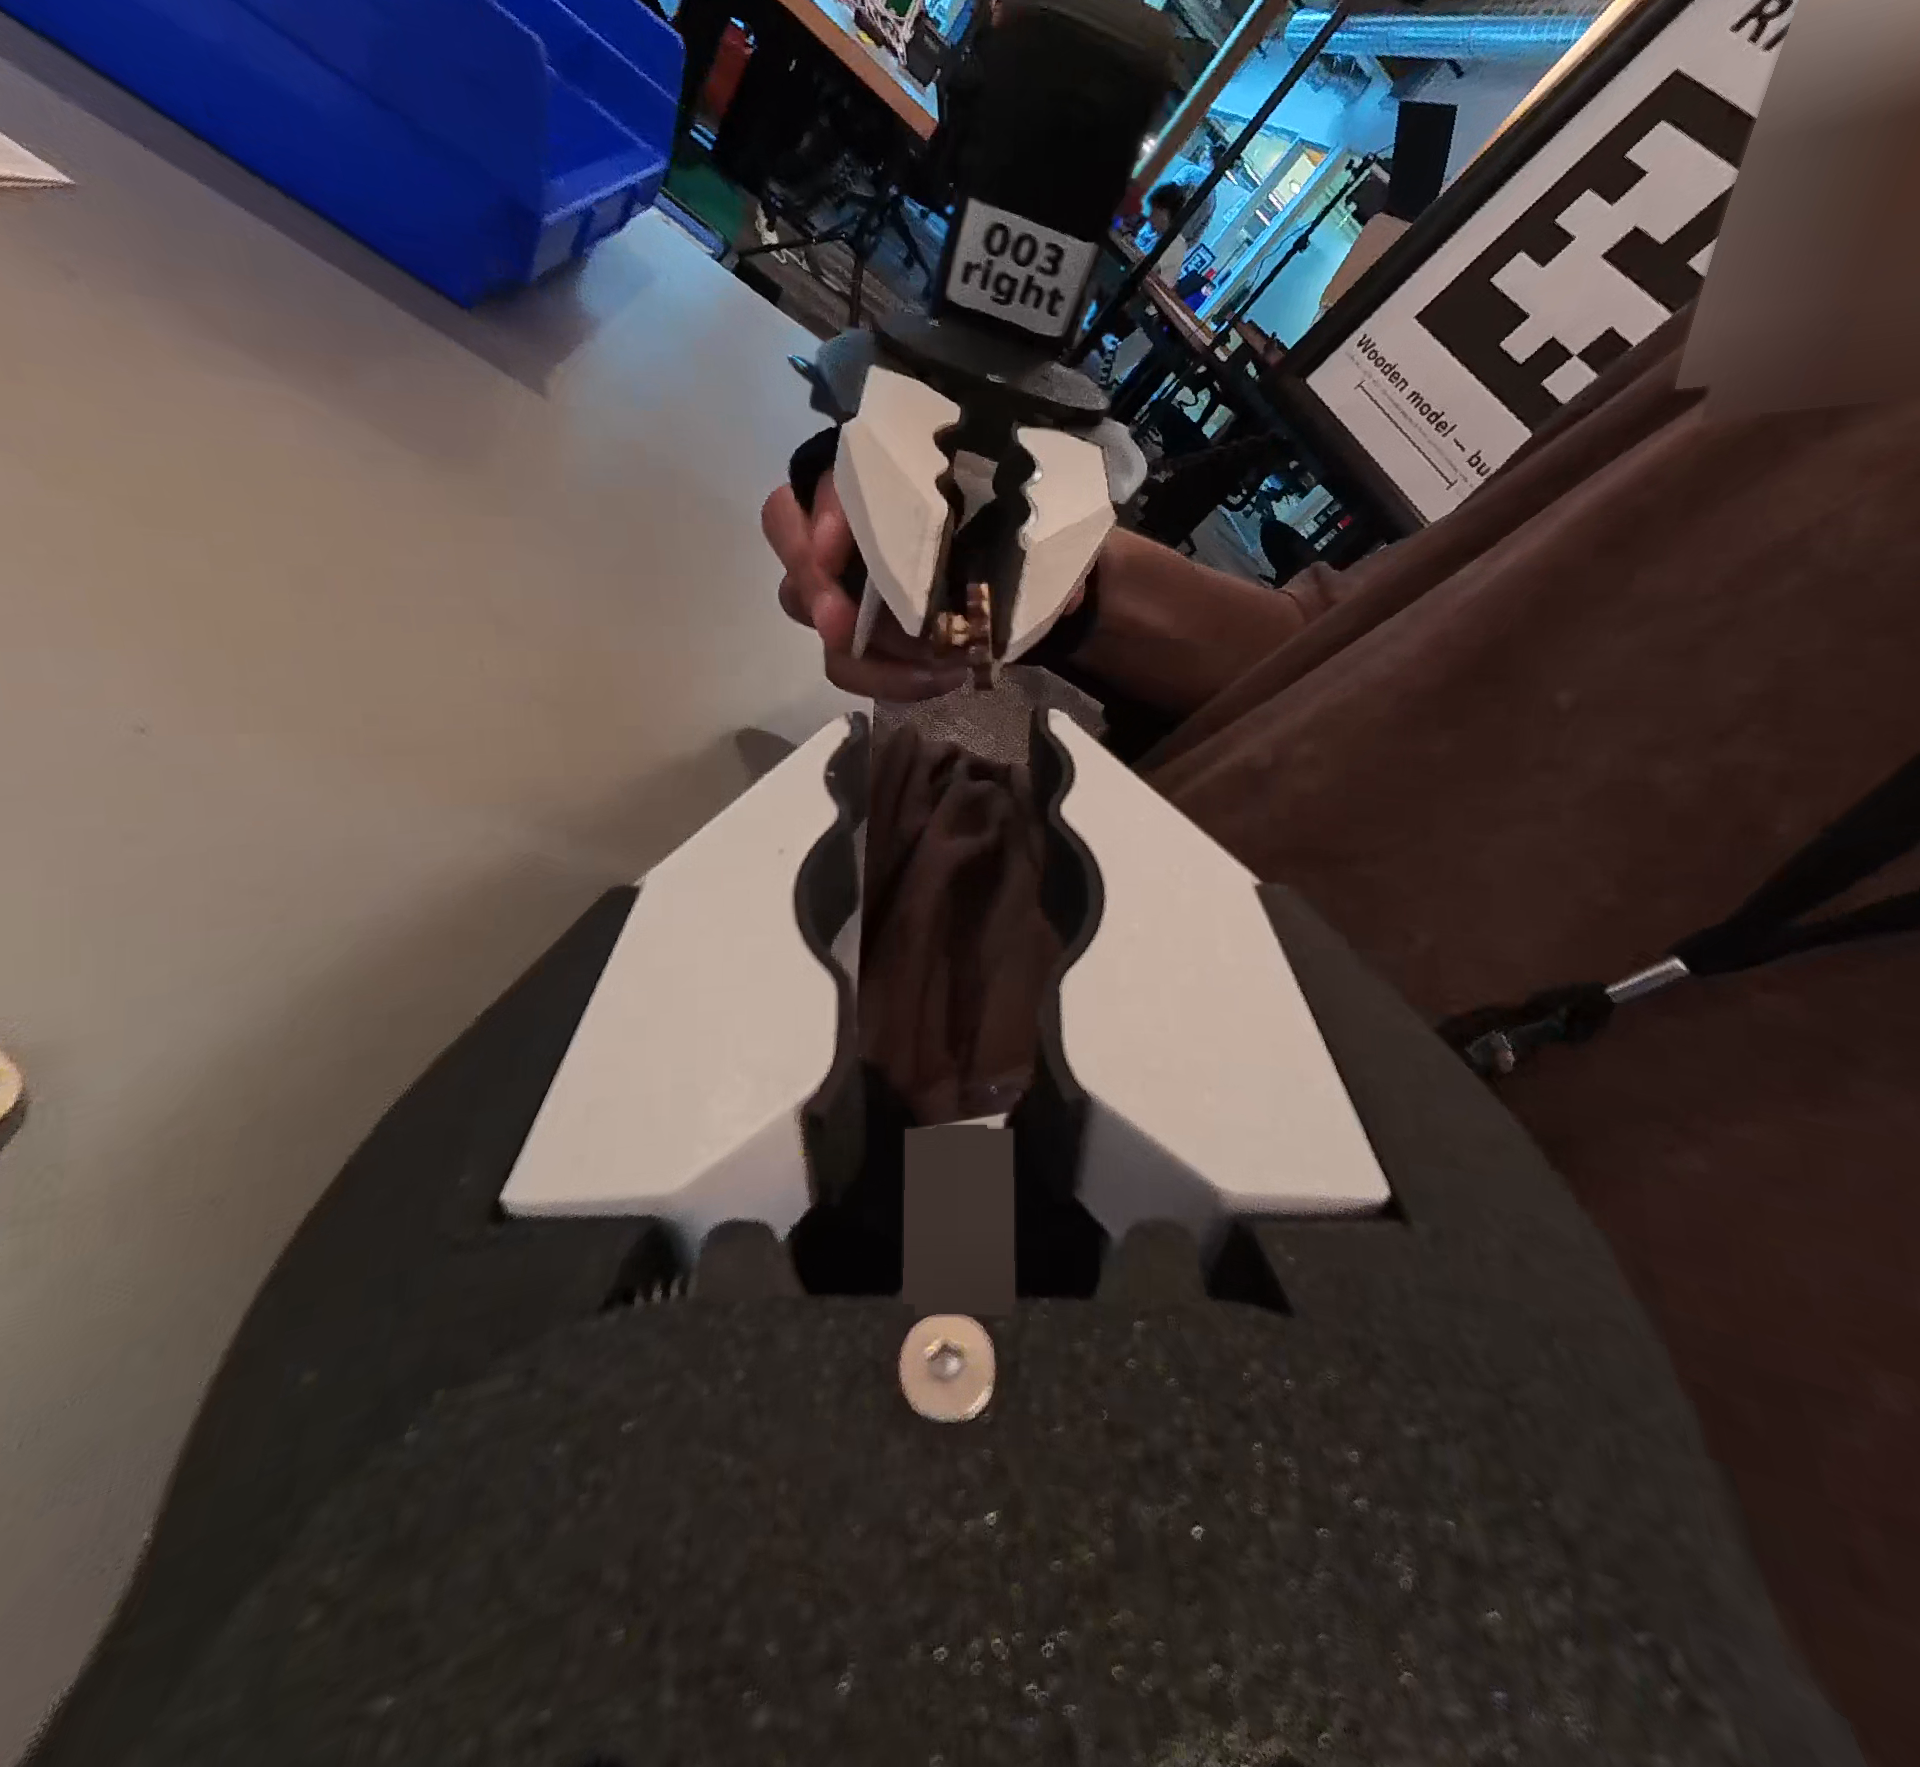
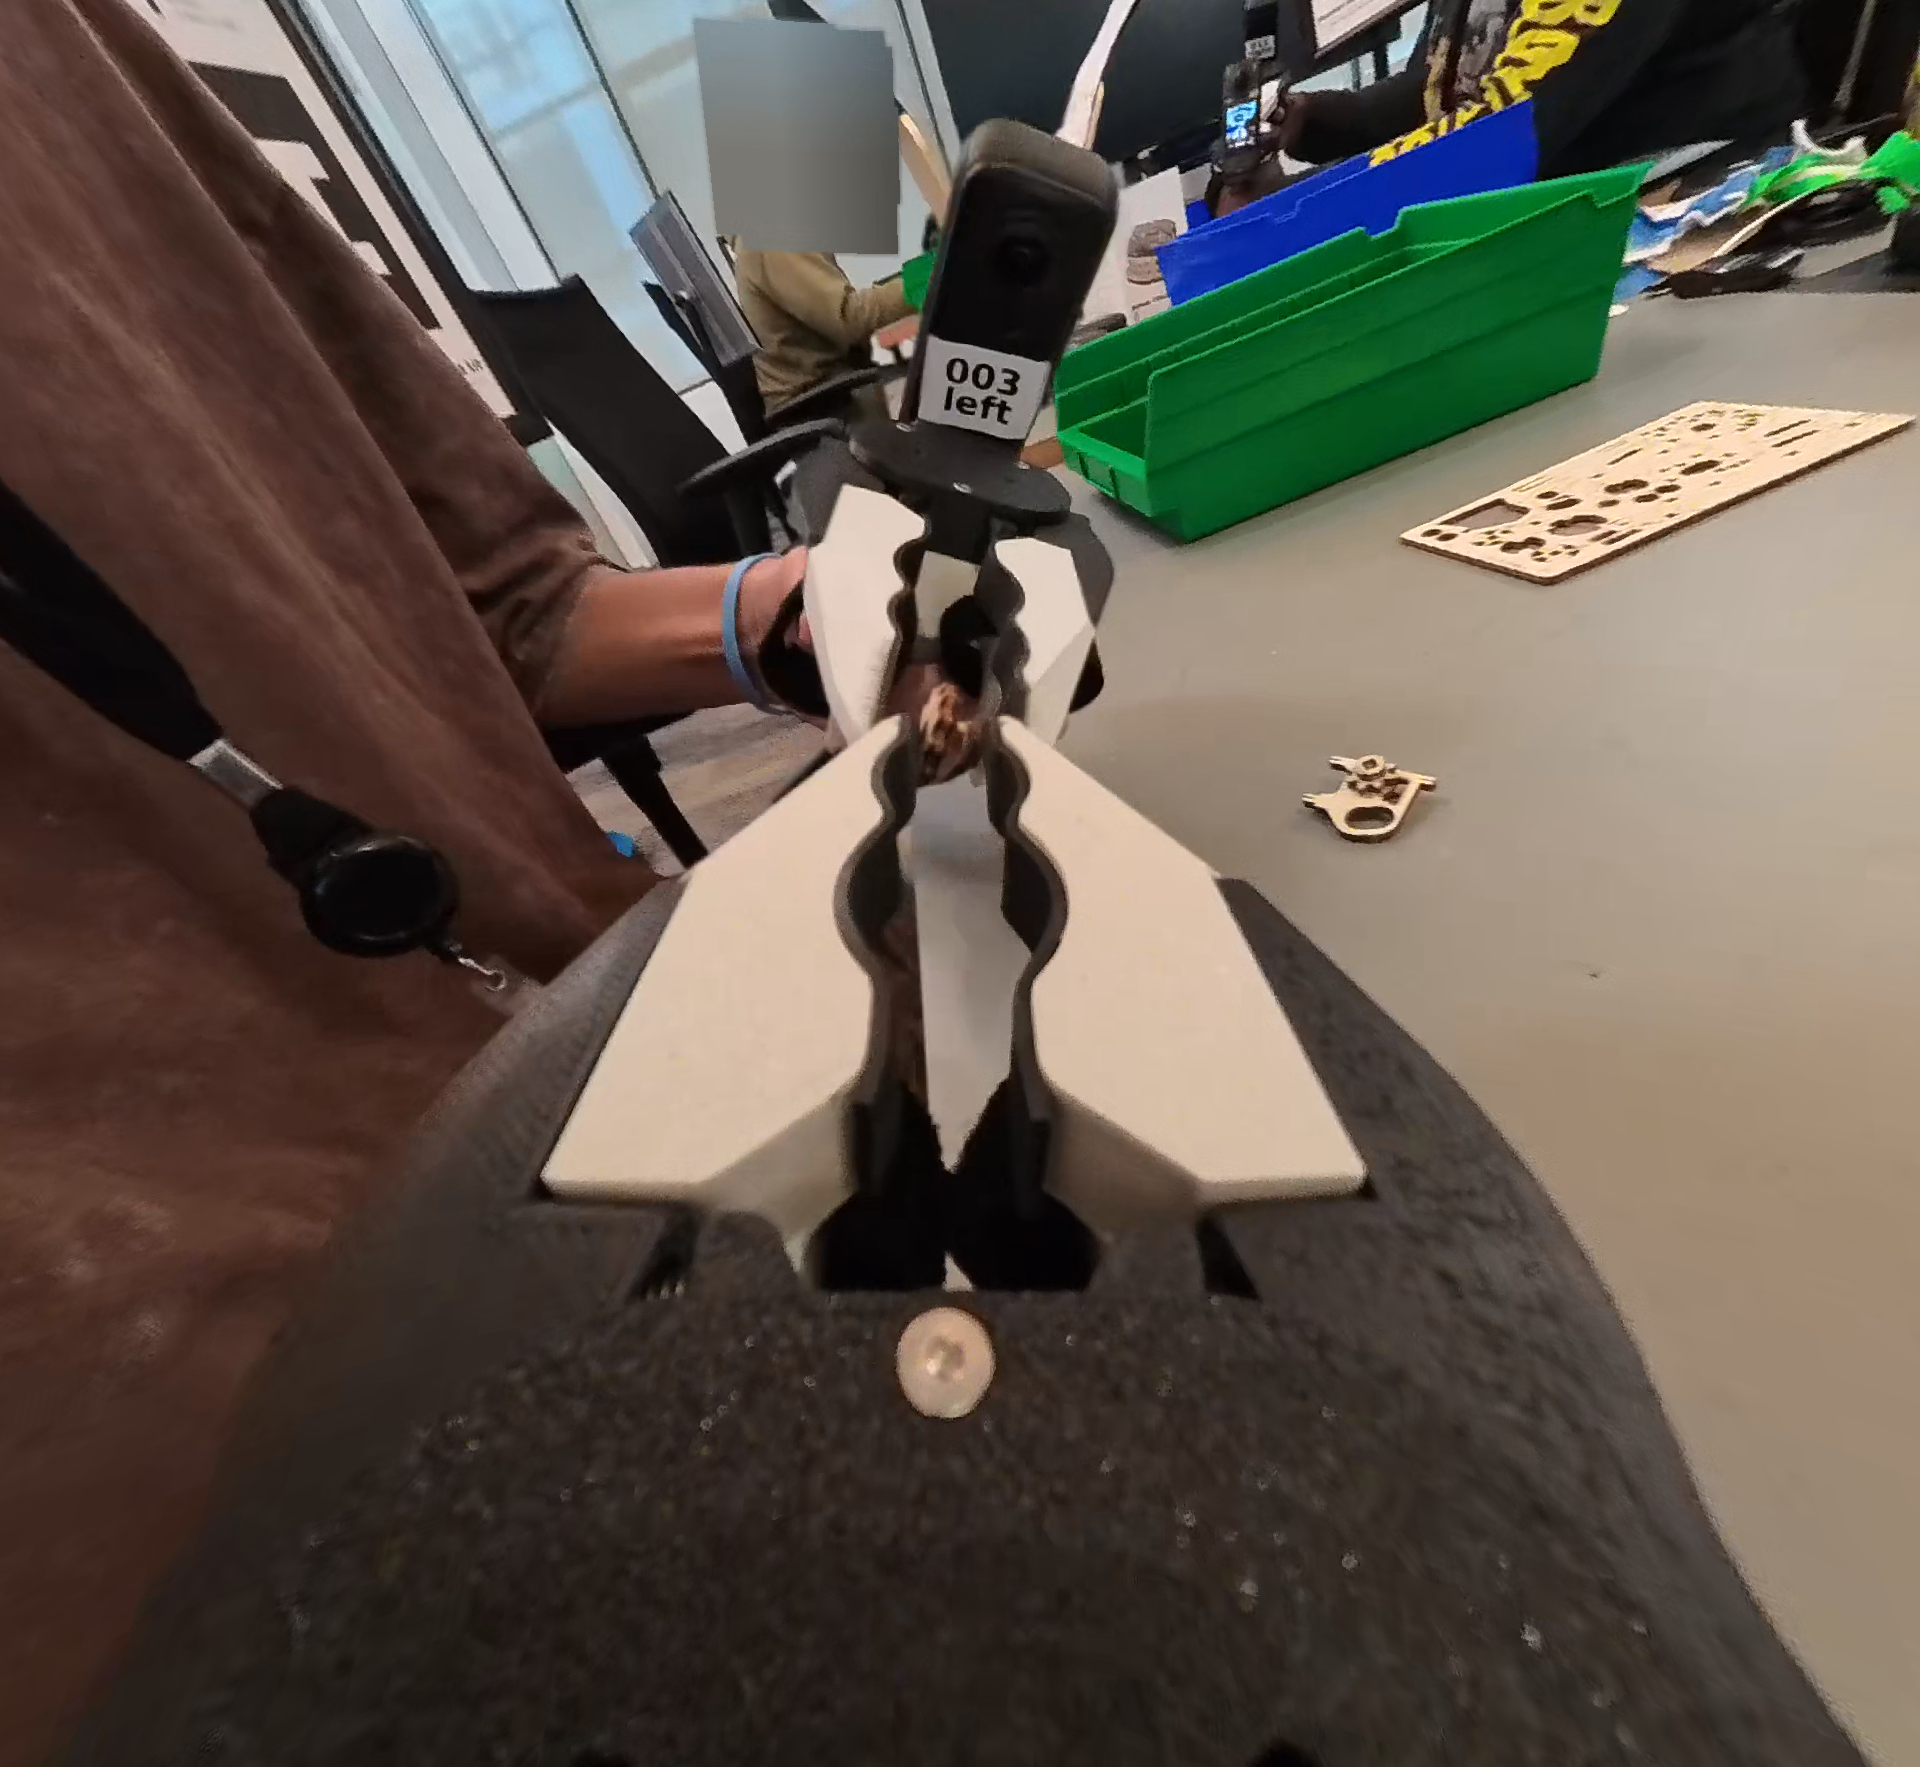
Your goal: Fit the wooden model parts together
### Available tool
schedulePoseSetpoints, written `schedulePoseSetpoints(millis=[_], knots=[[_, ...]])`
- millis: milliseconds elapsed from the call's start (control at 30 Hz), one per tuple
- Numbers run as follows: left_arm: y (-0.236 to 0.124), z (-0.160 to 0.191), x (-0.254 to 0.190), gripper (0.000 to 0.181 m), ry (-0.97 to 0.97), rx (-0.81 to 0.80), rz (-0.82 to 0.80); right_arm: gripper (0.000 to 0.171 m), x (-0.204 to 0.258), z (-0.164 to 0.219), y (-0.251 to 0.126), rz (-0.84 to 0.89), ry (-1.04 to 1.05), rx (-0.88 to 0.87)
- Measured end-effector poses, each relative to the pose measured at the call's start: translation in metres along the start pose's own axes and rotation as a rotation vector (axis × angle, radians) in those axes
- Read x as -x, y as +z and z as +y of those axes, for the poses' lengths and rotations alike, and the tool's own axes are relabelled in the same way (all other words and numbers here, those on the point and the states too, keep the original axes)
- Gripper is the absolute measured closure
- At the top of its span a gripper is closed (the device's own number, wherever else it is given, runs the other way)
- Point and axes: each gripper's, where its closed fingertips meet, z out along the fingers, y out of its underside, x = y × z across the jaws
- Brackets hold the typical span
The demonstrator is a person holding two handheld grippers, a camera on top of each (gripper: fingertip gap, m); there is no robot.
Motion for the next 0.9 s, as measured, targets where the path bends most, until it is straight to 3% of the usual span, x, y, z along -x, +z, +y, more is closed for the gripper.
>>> schedulePoseSetpoints(millis=[400,533,900], knots=[[0.001,-0.009,-0.013,0.169,0.131,-0.033,-0.015,0.160,0.008,-0.003,0.004,-0.063,0.061,-0.045],[-0.004,-0.014,-0.014,0.171,0.185,-0.056,-0.043,0.152,0.012,-0.008,0.000,-0.112,0.109,-0.071],[-0.005,-0.011,-0.017,0.171,0.248,-0.036,-0.048,0.164,0.013,-0.010,0.000,-0.138,0.078,-0.078]])
